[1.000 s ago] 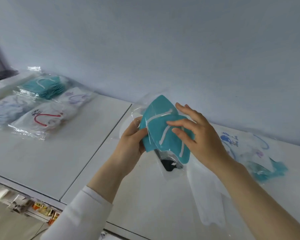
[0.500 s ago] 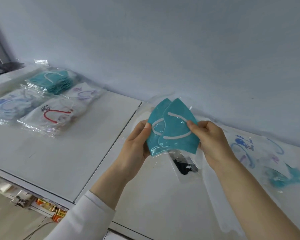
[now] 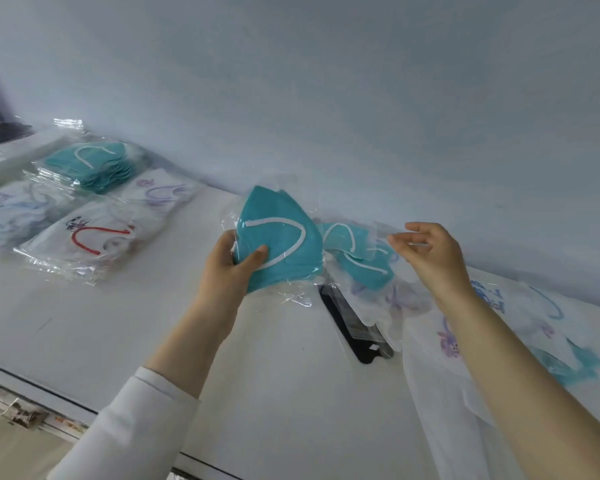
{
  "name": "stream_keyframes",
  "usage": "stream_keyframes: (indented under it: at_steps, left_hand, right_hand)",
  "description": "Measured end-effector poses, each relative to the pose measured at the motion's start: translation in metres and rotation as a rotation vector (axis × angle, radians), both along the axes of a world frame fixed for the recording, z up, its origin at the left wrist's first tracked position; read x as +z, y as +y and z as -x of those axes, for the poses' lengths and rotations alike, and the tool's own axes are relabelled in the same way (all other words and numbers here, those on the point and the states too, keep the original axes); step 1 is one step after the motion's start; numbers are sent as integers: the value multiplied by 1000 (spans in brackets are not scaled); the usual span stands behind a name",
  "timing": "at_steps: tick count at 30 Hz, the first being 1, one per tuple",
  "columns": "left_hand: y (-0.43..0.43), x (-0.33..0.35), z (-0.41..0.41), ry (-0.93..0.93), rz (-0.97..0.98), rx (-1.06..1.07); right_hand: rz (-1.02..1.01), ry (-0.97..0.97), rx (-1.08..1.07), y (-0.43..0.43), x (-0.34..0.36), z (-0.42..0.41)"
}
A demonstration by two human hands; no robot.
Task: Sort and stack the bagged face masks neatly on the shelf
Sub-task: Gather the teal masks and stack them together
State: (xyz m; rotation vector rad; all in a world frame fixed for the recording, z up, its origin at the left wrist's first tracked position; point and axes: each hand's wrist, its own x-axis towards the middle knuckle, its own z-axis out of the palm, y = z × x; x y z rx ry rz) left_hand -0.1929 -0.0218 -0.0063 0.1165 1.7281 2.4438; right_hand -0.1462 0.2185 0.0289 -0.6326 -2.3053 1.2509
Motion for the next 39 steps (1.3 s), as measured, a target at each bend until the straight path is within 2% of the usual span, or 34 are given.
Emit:
stream_keyframes:
  at_steps: [3, 5, 7, 9, 10, 12, 14, 16, 18, 20, 25, 26, 28, 29, 31, 33, 35, 39]
  left_hand:
    - [7, 1, 1, 21, 33, 15]
    - [16, 2, -4, 32, 53, -12]
    - [19, 4, -8, 55, 43, -43]
    - [14, 6, -7, 59, -4, -28]
    - [11, 7, -6, 46, -32, -14]
    - [7, 9, -4, 34, -68, -16]
    - [14, 12, -8, 55, -89, -76]
    - [25, 11, -14, 78, -110, -162]
    - [30, 11, -19, 114, -103, -232]
    - [27, 10, -19, 141, -78, -261]
    - [20, 3, -10, 113, 19, -180]
    - [18, 1, -7, 94, 33, -136]
    - [10, -5, 1, 51, 39, -55]
    - [4, -6, 5, 29, 27, -23]
    - [-5, -7, 12, -6, -13, 20]
    - [-11, -6, 16, -38, -65, 51]
    - [-13, -6, 18, -78, -97, 76]
    - [-18, -7, 19, -120, -117, 76]
  right_hand:
    - [119, -88, 263, -26, -2, 4]
    - [117, -122, 368, -48, -8, 3]
    - [122, -43, 309, -52, -10, 3]
    - [155, 95, 155, -39, -1, 0]
    - [109, 174, 72, -30, 6, -4]
    - [-157, 285, -73, -26, 22, -17]
    - [-417, 297, -2, -44, 27, -25]
    - [-499, 216, 186, -69, 18, -27]
    - [-512, 91, 301, -83, 9, -29]
    - [-522, 49, 389, -83, 6, -28]
    - [-230, -41, 625, -78, 7, -23]
    - [-153, -36, 616, -69, 9, -18]
    - [-112, 32, 432, -40, 8, -2]
    - [-166, 26, 299, -22, 6, 7]
    - [-308, -163, 159, 7, -2, 22]
    - [-401, -413, 242, 18, -13, 36]
    - [-465, -541, 358, 16, -22, 47]
    - [-570, -499, 348, 12, -26, 55]
